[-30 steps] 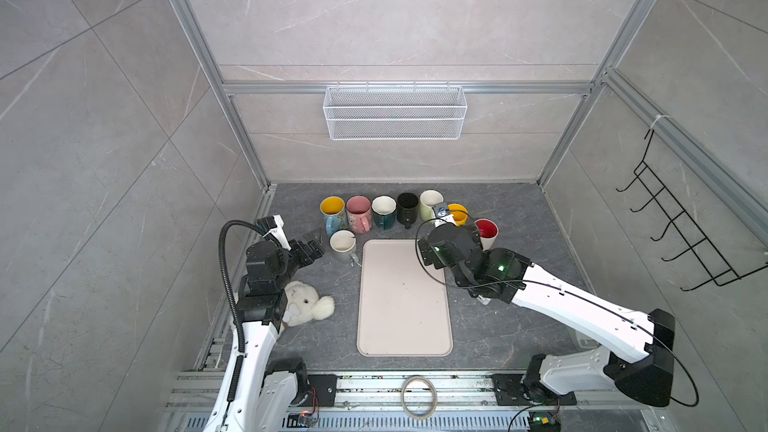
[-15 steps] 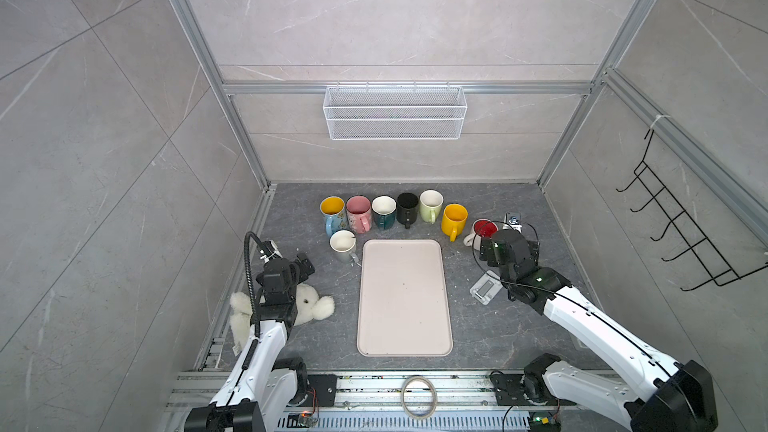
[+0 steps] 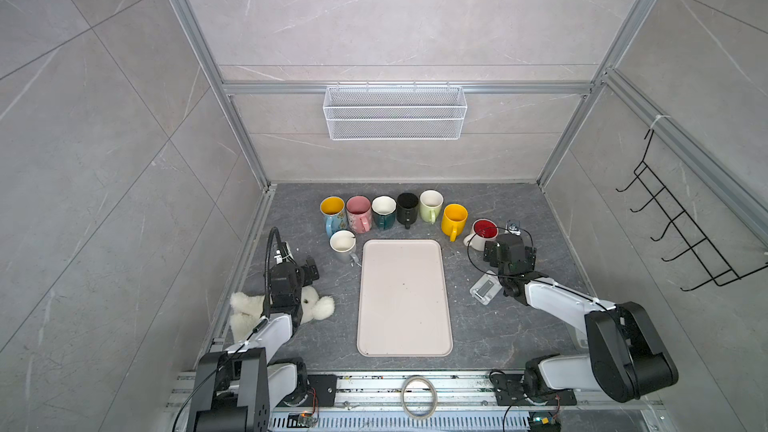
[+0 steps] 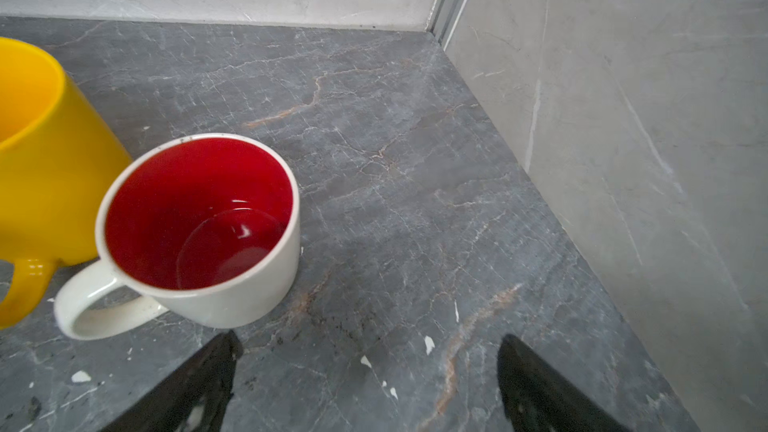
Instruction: Turn the mug right side up
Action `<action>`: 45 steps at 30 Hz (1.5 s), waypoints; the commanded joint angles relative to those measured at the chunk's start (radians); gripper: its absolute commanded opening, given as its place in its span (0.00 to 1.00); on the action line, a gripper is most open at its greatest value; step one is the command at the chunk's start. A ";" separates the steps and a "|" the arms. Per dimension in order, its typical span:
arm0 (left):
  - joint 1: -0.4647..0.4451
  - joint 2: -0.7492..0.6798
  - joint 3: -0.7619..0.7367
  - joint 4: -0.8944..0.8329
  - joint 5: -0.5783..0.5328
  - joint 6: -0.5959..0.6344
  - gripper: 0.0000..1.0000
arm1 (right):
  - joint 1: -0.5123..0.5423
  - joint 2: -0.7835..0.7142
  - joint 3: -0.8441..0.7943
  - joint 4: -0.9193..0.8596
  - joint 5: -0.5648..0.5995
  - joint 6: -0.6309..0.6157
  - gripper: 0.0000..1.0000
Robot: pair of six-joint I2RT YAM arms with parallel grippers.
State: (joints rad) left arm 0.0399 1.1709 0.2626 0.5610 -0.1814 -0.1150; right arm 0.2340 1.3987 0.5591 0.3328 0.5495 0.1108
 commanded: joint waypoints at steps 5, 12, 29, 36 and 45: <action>0.005 0.086 -0.038 0.306 0.079 0.081 1.00 | -0.025 0.056 -0.111 0.334 -0.069 -0.069 0.99; 0.004 0.209 -0.050 0.456 0.105 0.107 1.00 | -0.040 0.076 -0.140 0.407 -0.153 -0.085 0.99; 0.005 0.328 0.086 0.303 0.065 0.089 1.00 | -0.114 0.124 -0.202 0.559 -0.436 -0.111 0.99; 0.005 0.331 0.095 0.290 0.056 0.088 1.00 | -0.114 0.120 -0.201 0.545 -0.436 -0.111 0.99; 0.004 0.329 0.095 0.290 0.057 0.089 1.00 | -0.113 0.118 -0.201 0.546 -0.435 -0.113 0.99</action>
